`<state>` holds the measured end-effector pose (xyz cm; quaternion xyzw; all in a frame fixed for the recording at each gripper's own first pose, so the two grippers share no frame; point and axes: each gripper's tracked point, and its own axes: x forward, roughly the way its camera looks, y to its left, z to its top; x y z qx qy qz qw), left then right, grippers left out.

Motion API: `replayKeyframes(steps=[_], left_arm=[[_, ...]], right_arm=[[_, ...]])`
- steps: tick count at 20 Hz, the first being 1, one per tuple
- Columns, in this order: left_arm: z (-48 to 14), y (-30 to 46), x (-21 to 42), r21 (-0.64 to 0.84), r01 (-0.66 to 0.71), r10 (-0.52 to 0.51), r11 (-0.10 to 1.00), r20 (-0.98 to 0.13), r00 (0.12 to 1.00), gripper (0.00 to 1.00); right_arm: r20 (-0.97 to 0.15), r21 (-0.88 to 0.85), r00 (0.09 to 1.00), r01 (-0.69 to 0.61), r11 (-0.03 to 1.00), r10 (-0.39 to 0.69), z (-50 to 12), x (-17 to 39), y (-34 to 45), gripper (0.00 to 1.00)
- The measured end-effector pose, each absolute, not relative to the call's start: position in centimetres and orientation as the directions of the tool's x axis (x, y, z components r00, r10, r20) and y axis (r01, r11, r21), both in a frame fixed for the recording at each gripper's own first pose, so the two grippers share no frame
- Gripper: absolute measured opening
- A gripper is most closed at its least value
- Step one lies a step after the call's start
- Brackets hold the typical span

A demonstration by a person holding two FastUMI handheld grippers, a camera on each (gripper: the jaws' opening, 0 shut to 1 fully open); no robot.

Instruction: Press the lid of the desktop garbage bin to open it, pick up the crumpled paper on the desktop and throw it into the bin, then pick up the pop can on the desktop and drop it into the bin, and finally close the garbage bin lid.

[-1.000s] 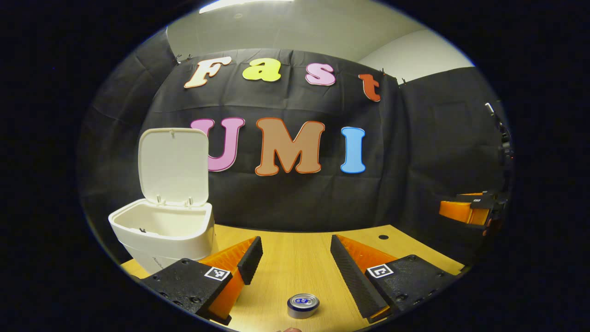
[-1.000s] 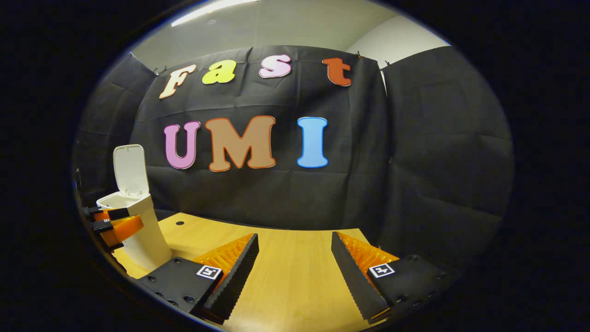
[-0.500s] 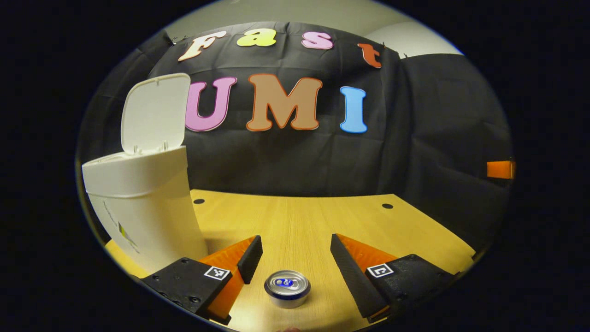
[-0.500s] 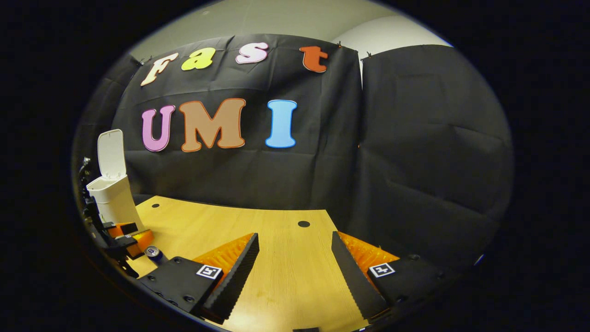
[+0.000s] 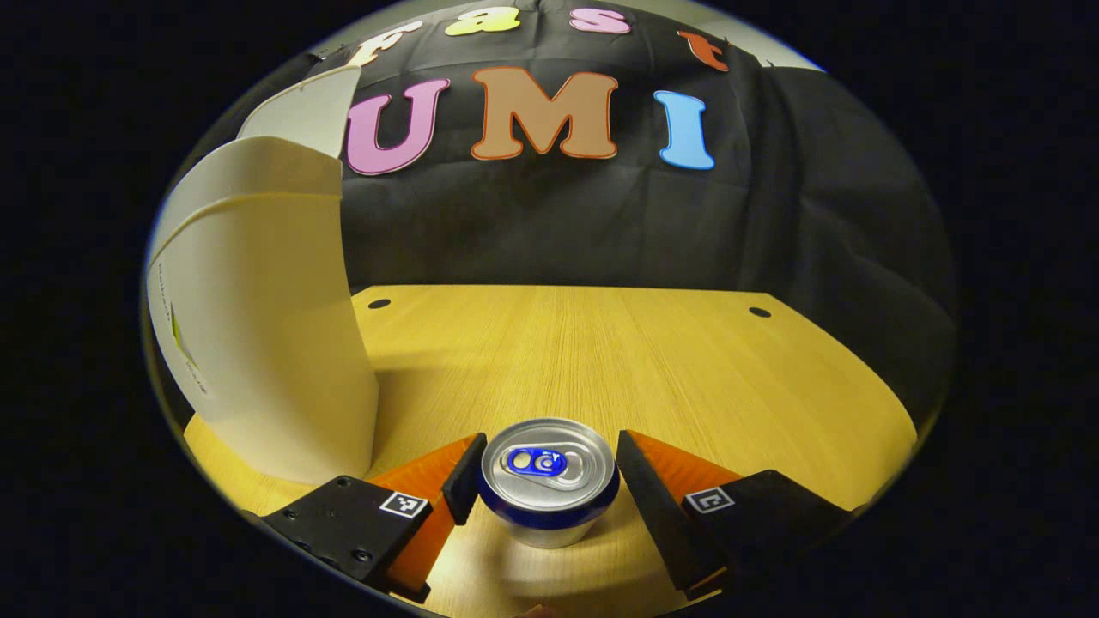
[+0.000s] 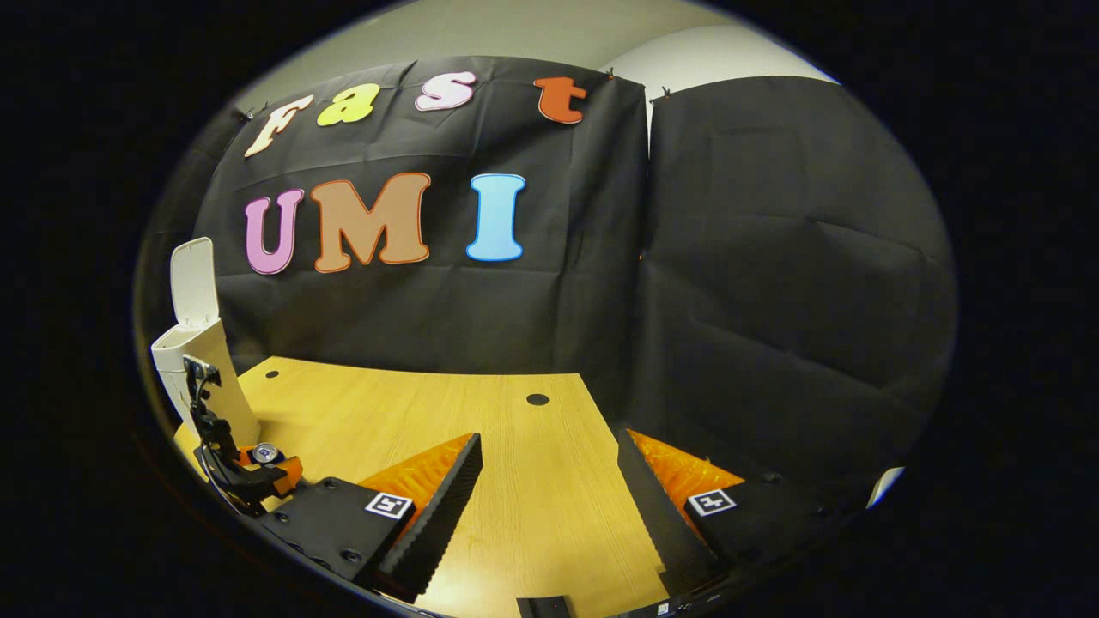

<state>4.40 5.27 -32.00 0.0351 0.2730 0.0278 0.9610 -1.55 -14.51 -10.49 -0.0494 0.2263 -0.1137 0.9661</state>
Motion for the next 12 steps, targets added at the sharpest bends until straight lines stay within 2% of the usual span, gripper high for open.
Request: replayKeyframes(steps=[5, 6, 8, 12], left_arm=[[-33.9, 5.5, 3.3, 0.106, -0.007, 0.069, 0.994, -0.594, 0.801, 0.94], [-33.5, 5.7, 3.3, 0.121, -0.010, 0.079, 0.993, -0.585, 0.807, 0.79], [-31.9, 5.4, 4.0, 0.119, -0.004, 0.070, 0.993, -0.559, 0.826, 0.78], [-24.9, 5.1, 6.4, 0.152, 0.027, 0.044, 0.988, -0.444, 0.895, 0.77]], right_arm=[[-0.431, -0.154, 0.869, 0.195, 0.969, -0.244, -10.6, -1.4, -14.6, 1.00], [-0.431, -0.154, 0.869, 0.192, 0.969, -0.241, -10.8, -1.4, -14.6, 1.00], [-0.432, -0.152, 0.872, 0.182, 0.971, -0.231, -10.8, -1.1, -14.2, 1.00], [-0.432, -0.137, 0.880, 0.153, 0.979, -0.198, -11.3, -0.5, -12.9, 1.00]])
